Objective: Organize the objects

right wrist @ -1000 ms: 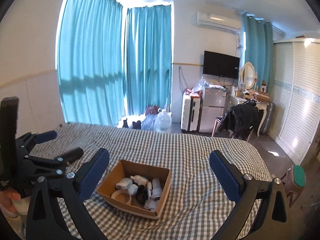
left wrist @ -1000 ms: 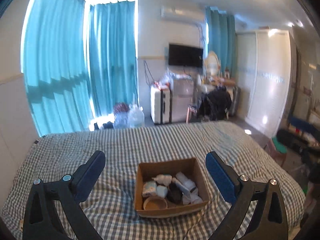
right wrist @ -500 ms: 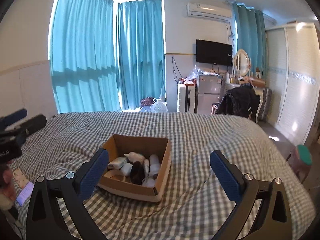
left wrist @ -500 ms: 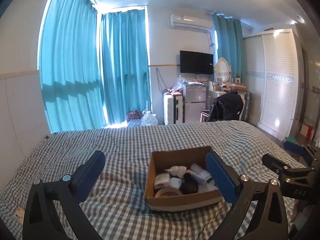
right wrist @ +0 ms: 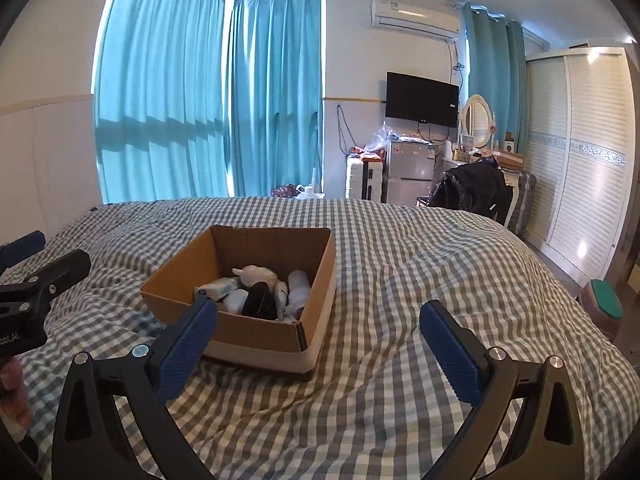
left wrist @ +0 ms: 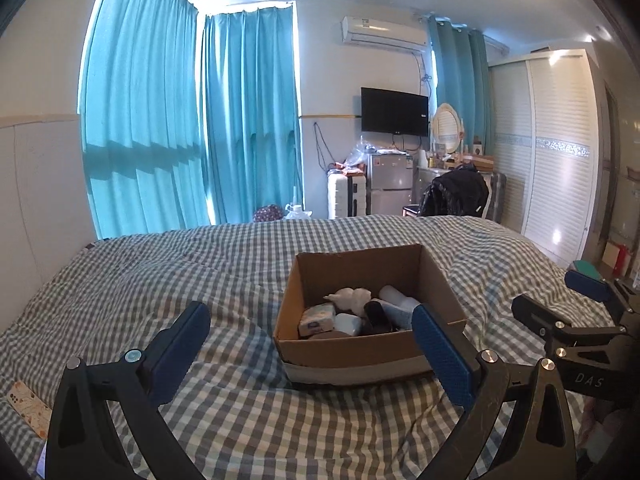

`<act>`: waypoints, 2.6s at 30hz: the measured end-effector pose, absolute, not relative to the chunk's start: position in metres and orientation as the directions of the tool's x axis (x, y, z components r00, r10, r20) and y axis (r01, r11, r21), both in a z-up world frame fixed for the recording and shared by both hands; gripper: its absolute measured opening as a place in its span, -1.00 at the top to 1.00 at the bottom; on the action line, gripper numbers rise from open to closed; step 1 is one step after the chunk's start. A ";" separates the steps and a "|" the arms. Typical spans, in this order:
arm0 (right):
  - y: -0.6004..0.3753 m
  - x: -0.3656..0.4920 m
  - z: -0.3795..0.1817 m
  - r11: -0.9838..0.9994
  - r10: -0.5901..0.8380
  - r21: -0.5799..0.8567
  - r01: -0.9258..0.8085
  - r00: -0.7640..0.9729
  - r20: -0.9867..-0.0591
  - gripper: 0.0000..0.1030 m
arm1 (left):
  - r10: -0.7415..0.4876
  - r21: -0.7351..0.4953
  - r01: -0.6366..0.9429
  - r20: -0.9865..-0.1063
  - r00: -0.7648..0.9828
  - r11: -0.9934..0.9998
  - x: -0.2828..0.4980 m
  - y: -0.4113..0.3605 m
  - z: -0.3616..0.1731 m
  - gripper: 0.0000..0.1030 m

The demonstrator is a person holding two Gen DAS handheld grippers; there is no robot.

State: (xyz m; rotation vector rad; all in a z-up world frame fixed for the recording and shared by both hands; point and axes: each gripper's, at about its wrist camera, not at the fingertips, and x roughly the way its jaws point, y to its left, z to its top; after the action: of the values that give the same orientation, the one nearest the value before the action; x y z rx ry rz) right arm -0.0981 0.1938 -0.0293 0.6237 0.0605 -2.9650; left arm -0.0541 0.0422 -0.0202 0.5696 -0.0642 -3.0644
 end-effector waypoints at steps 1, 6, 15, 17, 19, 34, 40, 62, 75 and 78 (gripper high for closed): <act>0.195 -0.097 -0.028 -0.993 -0.103 -0.007 0.115 -0.910 -0.402 -0.97 | -0.037 0.051 0.020 -0.354 -0.935 -0.999 -0.054 0.043 -0.020 -1.00; 0.199 -0.096 -0.026 -0.994 -0.105 0.013 0.109 -0.906 -0.410 -0.97 | -0.025 0.064 0.002 -0.365 -0.931 -0.998 -0.055 0.042 -0.021 -1.00; 0.190 -0.097 -0.029 -0.994 -0.086 -0.032 0.109 -0.906 -0.414 -0.97 | -0.013 0.017 0.007 -0.391 -0.920 -1.000 -0.060 0.028 -0.029 -1.00; 0.186 -0.099 -0.029 -0.993 -0.076 -0.050 0.106 -0.908 -0.413 -0.97 | -0.020 0.022 0.012 -0.383 -0.923 -1.000 -0.060 0.026 -0.030 -1.00; 0.183 -0.100 -0.030 -0.993 -0.070 -0.059 0.103 -0.908 -0.413 -0.97 | -0.018 0.026 0.009 -0.388 -0.922 -1.000 -0.061 0.026 -0.031 -1.00; 0.183 -0.103 -0.030 -0.993 -0.080 -0.046 0.108 -0.908 -0.411 -0.97 | -0.003 0.022 -0.006 -0.408 -0.913 -1.000 -0.067 0.022 -0.033 -1.00; 0.183 -0.103 -0.030 -0.993 -0.082 -0.047 0.110 -0.909 -0.408 -0.97 | -0.004 0.027 -0.008 -0.416 -0.909 -1.000 -0.069 0.021 -0.037 -1.00; 0.186 -0.100 -0.031 -0.993 -0.092 -0.025 0.111 -0.910 -0.405 -0.97 | 0.019 0.039 -0.040 -0.441 -0.898 -0.998 -0.068 0.027 -0.040 -1.00; 0.182 -0.100 -0.032 -0.993 -0.091 -0.037 0.116 -0.909 -0.407 -0.97 | -0.003 0.017 -0.005 -0.437 -0.900 -1.000 -0.066 0.020 -0.041 -1.00; 0.181 -0.100 -0.033 -0.993 -0.089 -0.038 0.115 -0.909 -0.407 -0.97 | -0.008 0.021 -0.002 -0.439 -0.899 -1.000 -0.067 0.019 -0.042 -1.00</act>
State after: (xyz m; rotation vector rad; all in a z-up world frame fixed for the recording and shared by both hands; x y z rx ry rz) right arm -0.1000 0.1814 -0.0327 0.6286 0.0935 -2.9700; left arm -0.0669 0.0185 -0.0419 0.7064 -0.0320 -3.0579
